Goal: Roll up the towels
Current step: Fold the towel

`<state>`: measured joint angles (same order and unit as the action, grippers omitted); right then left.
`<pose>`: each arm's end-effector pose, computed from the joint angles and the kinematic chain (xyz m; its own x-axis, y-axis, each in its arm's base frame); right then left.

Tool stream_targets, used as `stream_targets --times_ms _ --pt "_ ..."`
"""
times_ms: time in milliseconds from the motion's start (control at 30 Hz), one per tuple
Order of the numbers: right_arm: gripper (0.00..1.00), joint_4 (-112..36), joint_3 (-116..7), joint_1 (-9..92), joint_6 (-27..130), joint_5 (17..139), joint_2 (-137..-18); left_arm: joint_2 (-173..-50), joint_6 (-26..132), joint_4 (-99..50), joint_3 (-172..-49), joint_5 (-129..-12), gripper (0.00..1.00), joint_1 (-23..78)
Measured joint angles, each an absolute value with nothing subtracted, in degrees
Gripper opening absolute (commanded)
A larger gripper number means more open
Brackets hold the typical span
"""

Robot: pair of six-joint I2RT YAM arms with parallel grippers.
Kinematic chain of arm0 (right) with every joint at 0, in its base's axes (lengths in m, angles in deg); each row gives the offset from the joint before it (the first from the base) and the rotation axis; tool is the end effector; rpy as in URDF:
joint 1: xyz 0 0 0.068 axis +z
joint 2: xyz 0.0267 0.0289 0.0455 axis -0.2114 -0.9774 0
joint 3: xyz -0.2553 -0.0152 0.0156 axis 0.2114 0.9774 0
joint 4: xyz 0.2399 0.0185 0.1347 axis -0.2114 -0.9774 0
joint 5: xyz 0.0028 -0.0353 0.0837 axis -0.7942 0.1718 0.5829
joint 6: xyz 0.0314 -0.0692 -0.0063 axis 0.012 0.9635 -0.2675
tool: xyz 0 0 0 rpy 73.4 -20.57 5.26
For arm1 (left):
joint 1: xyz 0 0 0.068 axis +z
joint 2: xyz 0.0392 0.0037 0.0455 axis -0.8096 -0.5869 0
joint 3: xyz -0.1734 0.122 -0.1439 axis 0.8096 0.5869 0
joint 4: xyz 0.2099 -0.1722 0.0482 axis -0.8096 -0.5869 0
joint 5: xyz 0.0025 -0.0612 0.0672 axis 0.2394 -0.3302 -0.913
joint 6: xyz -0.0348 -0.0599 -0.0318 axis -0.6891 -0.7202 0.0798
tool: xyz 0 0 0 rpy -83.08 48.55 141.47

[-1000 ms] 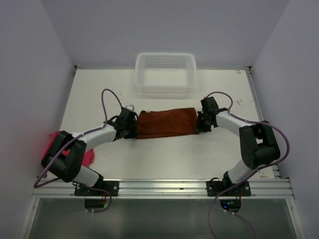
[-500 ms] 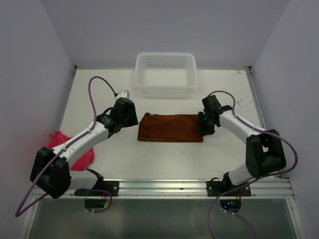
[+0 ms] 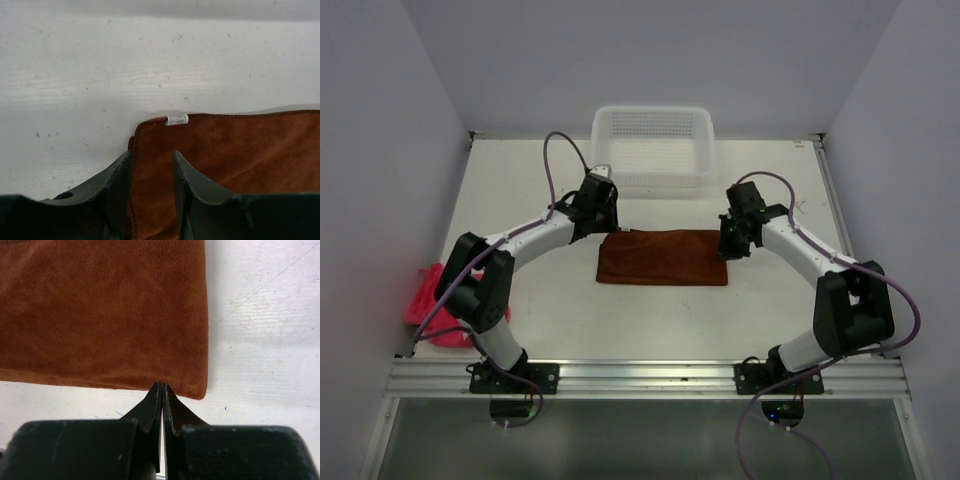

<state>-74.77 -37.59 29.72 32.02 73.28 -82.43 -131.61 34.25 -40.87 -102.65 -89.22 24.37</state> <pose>0.3038 0.0988 0.1669 -0.9169 0.1795 -0.3565 0.1032 0.9694 0.2227 0.3488 -0.1852 0.1756 -0.7273 -0.1623 -0.6669 0.0066 0.9700 -0.2432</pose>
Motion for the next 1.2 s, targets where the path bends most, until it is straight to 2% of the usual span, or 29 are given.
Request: stream_targets --times_ms 400,767,1200 --pt "0.0 -70.6 -34.6 29.8 31.2 75.1 -89.8 -138.2 38.2 -38.9 -102.8 -87.0 0.44 24.4" --pt "0.0 -69.2 -34.2 29.8 31.2 75.3 -91.0 -141.4 40.4 -36.5 -103.4 -89.0 0.45 24.4" --pt "0.0 -68.4 -33.5 29.8 31.2 75.5 -91.0 -143.8 40.6 -35.3 -103.7 -90.4 0.39 24.4"
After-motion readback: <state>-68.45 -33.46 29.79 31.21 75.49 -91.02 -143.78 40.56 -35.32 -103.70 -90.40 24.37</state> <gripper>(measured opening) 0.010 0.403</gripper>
